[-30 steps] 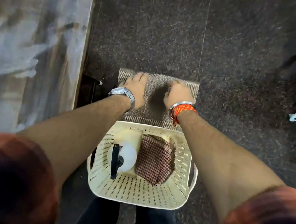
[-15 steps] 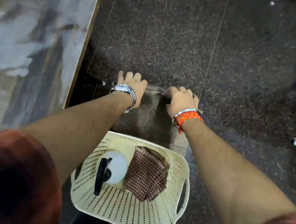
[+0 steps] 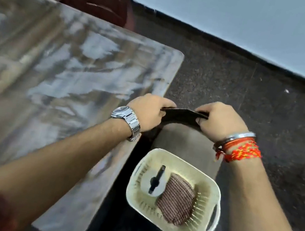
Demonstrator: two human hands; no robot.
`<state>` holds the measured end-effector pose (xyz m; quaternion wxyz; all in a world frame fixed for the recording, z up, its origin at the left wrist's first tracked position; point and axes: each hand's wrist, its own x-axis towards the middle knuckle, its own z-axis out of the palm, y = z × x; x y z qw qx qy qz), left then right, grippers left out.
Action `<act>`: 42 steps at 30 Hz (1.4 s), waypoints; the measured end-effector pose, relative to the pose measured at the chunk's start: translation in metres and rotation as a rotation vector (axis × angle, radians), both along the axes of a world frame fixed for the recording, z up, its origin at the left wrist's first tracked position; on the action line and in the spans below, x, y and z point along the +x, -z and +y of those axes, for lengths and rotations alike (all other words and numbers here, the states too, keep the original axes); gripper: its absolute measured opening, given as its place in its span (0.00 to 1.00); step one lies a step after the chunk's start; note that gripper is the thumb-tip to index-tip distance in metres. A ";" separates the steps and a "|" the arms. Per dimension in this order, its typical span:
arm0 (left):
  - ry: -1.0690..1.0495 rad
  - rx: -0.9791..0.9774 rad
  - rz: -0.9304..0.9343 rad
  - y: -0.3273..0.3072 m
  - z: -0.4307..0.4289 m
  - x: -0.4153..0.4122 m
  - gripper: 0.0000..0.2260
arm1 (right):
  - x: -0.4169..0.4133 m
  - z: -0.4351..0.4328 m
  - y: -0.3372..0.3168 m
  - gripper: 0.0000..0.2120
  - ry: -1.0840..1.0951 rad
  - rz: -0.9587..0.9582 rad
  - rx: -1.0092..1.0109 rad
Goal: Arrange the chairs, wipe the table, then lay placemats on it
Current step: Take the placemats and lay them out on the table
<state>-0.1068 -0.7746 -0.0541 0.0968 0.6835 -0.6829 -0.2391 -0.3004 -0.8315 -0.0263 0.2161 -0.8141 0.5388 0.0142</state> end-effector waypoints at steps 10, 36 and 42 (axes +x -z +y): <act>-0.400 -0.091 -0.148 -0.084 0.265 0.224 0.16 | 0.246 0.193 -0.066 0.16 -0.496 0.032 -0.242; -0.841 -0.221 -0.603 0.005 0.389 0.470 0.19 | 0.598 0.258 0.025 0.24 -0.818 -0.210 -0.434; -1.178 0.207 -0.084 0.083 0.398 0.480 0.42 | 0.598 0.271 0.099 0.31 -0.796 0.183 -0.024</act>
